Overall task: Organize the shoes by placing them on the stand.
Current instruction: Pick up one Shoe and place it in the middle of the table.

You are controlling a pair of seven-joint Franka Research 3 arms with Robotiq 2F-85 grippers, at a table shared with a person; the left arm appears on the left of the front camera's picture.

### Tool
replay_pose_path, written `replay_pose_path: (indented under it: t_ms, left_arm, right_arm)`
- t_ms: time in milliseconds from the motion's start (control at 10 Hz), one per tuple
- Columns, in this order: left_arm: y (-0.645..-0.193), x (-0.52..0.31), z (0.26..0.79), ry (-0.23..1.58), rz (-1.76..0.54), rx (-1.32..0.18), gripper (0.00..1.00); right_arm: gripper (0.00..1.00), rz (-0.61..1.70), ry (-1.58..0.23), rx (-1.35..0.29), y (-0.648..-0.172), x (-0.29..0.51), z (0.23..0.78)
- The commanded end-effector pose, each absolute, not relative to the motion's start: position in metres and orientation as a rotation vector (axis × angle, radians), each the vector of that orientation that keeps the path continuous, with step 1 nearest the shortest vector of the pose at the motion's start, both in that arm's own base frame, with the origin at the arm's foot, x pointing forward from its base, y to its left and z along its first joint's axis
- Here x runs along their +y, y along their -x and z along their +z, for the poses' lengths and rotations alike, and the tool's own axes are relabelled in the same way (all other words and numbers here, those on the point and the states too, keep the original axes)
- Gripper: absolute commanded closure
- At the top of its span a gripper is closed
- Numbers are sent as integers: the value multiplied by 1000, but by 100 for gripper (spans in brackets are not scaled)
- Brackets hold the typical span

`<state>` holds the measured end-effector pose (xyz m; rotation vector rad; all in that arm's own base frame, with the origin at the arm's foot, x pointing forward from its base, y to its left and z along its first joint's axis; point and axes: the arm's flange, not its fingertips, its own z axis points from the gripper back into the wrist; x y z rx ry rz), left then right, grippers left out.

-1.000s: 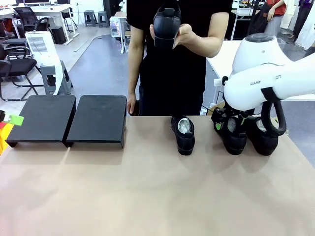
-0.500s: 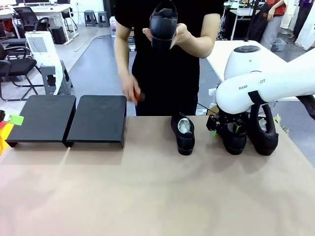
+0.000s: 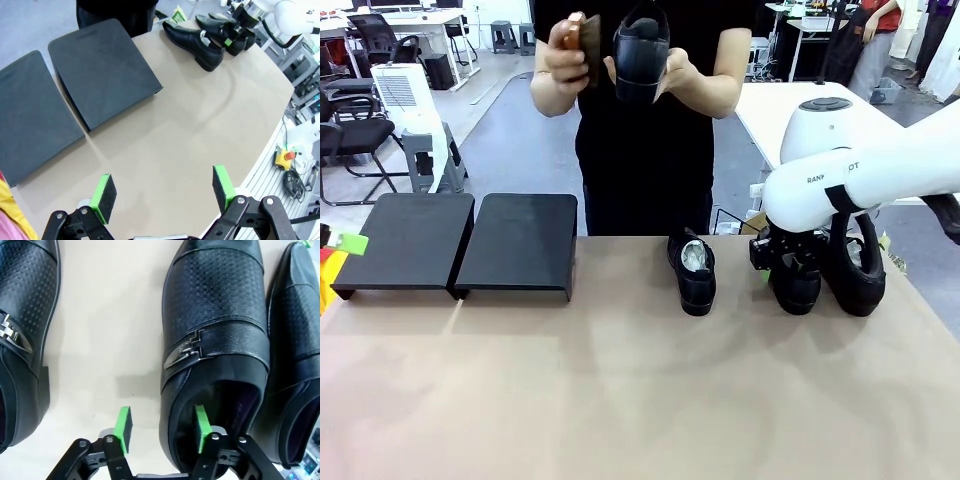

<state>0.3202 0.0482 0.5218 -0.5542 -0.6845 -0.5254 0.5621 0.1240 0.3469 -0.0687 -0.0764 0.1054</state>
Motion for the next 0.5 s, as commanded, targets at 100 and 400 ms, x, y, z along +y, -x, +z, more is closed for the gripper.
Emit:
replay_pose_path:
  t_ms: [100,400]
  left_arm:
    - [-321,49,522,561,-543,-694,0]
    - [-321,49,522,561,-543,-694,0]
  right_arm:
    - [100,73,51,-81,-567,129,350]
    - [100,57,57,-72,-568,126,346]
